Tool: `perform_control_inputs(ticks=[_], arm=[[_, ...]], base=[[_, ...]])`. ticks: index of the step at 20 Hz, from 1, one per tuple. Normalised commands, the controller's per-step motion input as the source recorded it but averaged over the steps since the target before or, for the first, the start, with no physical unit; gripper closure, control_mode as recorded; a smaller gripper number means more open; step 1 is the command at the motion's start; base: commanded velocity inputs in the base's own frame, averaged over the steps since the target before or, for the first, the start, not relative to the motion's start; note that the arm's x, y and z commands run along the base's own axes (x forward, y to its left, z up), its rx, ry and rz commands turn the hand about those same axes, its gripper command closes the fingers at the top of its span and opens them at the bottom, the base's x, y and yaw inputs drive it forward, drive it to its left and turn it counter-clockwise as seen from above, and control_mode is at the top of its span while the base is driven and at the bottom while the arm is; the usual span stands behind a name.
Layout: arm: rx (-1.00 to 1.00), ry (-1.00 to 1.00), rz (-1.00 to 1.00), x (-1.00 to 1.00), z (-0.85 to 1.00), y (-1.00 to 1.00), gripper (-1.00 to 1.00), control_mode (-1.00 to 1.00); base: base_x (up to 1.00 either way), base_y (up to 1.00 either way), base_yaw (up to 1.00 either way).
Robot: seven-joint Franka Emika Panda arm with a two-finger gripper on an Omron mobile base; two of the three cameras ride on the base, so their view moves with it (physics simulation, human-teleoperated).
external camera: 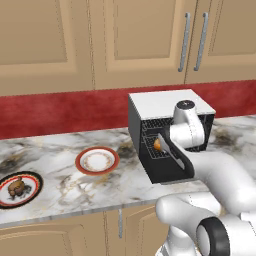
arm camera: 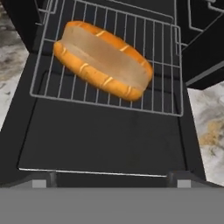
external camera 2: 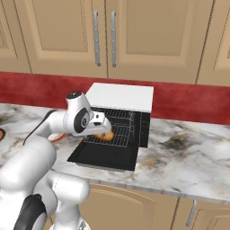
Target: Open the toaster oven door. Place the hotdog bun on the bottom rack in the toaster oven and place the chicken drumstick on the top rack.
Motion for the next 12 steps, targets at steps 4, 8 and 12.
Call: perform_control_inputs(ticks=[4, 8, 12], arm=[[0.07, 0.0, -0.25, 0.23, -0.27, 0.15, -1.0, -1.0], [0.01, 0.06, -0.08, 0.24, -0.25, 0.08, -1.0, -1.0], [0.02, 0.1, -0.04, 0.14, -0.39, 0.03, -1.0, -1.0]], base=[[0.0, 0.0, 0.0], [0.0, 0.0, 0.0], [0.0, 0.0, 0.0]])
